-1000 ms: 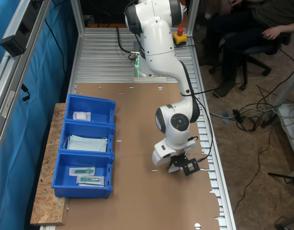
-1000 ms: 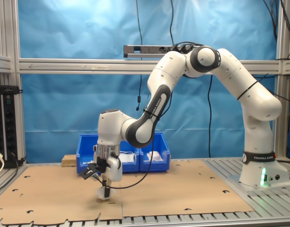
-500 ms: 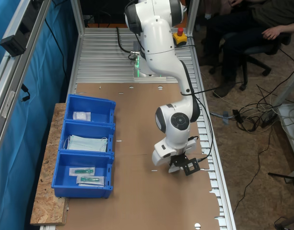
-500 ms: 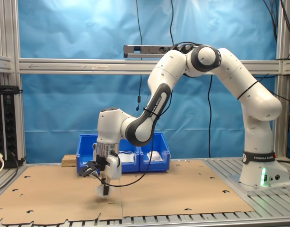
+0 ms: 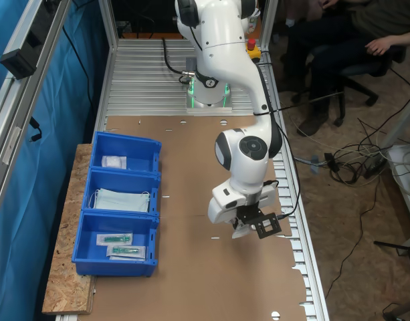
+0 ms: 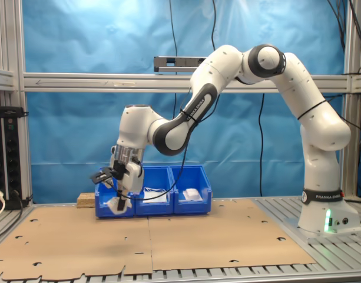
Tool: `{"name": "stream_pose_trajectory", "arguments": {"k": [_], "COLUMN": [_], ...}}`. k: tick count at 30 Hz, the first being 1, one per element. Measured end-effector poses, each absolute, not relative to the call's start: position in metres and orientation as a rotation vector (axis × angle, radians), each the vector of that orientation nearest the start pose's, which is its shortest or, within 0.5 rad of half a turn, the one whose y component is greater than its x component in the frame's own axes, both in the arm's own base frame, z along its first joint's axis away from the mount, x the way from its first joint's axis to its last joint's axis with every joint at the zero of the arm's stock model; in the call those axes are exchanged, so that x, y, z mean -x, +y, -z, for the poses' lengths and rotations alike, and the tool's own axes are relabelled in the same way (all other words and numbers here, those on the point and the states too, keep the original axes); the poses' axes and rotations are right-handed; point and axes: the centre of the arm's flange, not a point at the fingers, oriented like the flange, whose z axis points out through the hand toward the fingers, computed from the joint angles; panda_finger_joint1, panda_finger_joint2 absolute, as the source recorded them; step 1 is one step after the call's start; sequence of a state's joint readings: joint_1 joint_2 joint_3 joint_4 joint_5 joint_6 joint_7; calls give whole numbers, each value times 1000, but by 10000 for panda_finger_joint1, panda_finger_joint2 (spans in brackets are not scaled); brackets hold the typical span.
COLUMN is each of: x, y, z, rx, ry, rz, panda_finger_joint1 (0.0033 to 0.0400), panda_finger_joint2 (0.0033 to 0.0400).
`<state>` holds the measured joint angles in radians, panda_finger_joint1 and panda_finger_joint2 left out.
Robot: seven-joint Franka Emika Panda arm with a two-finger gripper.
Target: Pick and place sorting task of medical equipment.
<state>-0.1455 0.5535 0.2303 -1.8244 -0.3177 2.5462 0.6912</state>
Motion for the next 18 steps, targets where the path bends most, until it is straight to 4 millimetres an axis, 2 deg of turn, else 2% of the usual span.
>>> {"name": "stream_pose_trajectory", "arguments": {"k": [5,10,15,16,18], "x": [-666,-663,-654,-650,-645], "y": [32,8,-25,-40,-56], "z": [-298,-335,-362,-369,-374], "rx": [3078,3086,3089,3090,3089], "ry": [668,731,819,859,902], "rz": [383,420,438,438,433], "panda_finger_joint1": [89,89,89,89,89], "panda_finger_joint2": [89,89,89,89,89]}}
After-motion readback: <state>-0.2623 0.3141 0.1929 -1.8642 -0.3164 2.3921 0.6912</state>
